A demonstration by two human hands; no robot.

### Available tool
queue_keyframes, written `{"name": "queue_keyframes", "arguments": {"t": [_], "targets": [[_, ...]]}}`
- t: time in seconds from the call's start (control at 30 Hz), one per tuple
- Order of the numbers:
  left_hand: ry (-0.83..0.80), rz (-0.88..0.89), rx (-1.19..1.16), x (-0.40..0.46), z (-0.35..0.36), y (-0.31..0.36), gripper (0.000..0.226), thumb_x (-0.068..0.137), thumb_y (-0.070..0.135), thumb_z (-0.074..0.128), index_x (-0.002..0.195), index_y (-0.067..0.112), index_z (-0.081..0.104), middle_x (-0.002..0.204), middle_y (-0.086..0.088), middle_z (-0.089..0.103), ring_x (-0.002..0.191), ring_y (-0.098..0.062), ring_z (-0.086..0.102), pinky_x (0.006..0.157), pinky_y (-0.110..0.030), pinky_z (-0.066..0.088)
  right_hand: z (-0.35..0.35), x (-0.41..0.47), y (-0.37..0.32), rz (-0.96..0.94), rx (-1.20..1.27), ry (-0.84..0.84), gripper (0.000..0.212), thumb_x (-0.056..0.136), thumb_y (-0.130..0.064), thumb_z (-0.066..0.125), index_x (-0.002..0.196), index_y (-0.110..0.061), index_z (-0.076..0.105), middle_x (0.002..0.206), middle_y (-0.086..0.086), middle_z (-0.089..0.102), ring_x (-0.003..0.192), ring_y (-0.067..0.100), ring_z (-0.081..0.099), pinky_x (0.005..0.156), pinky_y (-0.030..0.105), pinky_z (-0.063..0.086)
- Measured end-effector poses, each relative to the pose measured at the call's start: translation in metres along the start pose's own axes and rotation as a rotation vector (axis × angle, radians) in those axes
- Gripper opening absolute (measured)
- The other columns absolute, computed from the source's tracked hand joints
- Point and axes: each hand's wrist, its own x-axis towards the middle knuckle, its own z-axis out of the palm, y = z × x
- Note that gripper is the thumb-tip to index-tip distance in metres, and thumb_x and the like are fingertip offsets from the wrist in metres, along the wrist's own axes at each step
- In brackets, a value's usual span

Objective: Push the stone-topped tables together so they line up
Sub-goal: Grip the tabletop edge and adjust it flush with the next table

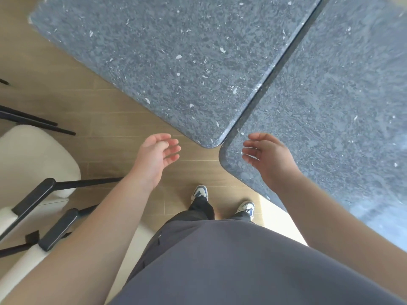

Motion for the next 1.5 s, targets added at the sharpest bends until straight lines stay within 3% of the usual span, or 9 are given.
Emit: {"name": "queue_keyframes", "arguments": {"t": [0.27, 0.5, 0.73, 0.93, 1.2, 1.5], "targets": [[-0.053, 0.035, 0.029, -0.003, 0.010, 0.011, 0.024, 0.098, -0.004, 0.043, 0.108, 0.009, 0.061, 0.099, -0.009, 0.070, 0.086, -0.021, 0.071, 0.080, -0.036, 0.060, -0.003, -0.015, 0.009, -0.051, 0.028, 0.049, 0.023, 0.096, 0.003, 0.044, 0.100, -0.011, 0.061, 0.084, 0.005, 0.067, 0.075, 0.019, 0.065, 0.076, 0.032, 0.056], [-0.319, 0.142, 0.214, -0.021, 0.079, 0.023, 0.023, 0.097, -0.004, 0.044, 0.102, 0.012, 0.060, 0.096, -0.008, 0.070, 0.084, -0.021, 0.069, 0.081, -0.036, 0.059, -0.058, -0.057, 0.007, -0.198, 0.138, 0.236, 0.024, 0.094, 0.005, 0.043, 0.099, -0.011, 0.061, 0.083, 0.004, 0.066, 0.074, 0.018, 0.064, 0.076, 0.031, 0.054], [-0.653, 0.199, 0.313, -0.107, 0.202, -0.003, 0.023, 0.099, -0.003, 0.041, 0.099, 0.013, 0.058, 0.091, -0.007, 0.068, 0.079, -0.020, 0.067, 0.075, -0.033, 0.056, -0.186, -0.144, 0.010, -0.363, 0.359, 0.524, 0.024, 0.095, 0.004, 0.044, 0.097, -0.013, 0.060, 0.082, 0.002, 0.066, 0.076, 0.019, 0.063, 0.082, 0.035, 0.052], [-0.885, 0.259, 0.388, -0.208, 0.306, -0.061, 0.024, 0.098, -0.003, 0.039, 0.098, 0.013, 0.057, 0.089, -0.006, 0.068, 0.079, -0.020, 0.067, 0.075, -0.035, 0.055, -0.312, -0.222, 0.026, -0.495, 0.541, 0.677, 0.026, 0.093, 0.005, 0.045, 0.091, -0.016, 0.059, 0.079, 0.002, 0.065, 0.076, 0.020, 0.062, 0.077, 0.031, 0.053], [-1.089, 0.233, 0.449, -0.340, 0.424, -0.183, 0.023, 0.098, -0.002, 0.041, 0.098, 0.013, 0.058, 0.089, -0.007, 0.069, 0.078, -0.020, 0.068, 0.074, -0.035, 0.055, -0.485, -0.327, 0.085, -0.528, 0.572, 0.877, 0.025, 0.093, 0.005, 0.046, 0.093, -0.014, 0.062, 0.077, 0.000, 0.067, 0.076, 0.019, 0.063, 0.078, 0.031, 0.053], [-1.147, 0.268, 0.535, -0.394, 0.508, -0.240, 0.020, 0.099, -0.001, 0.042, 0.107, 0.009, 0.057, 0.094, -0.008, 0.069, 0.086, -0.023, 0.068, 0.080, -0.040, 0.055, -0.584, -0.343, 0.095, -0.528, 0.592, 0.881, 0.023, 0.092, 0.006, 0.045, 0.101, -0.008, 0.061, 0.080, 0.002, 0.065, 0.080, 0.022, 0.061, 0.084, 0.037, 0.053]]}}
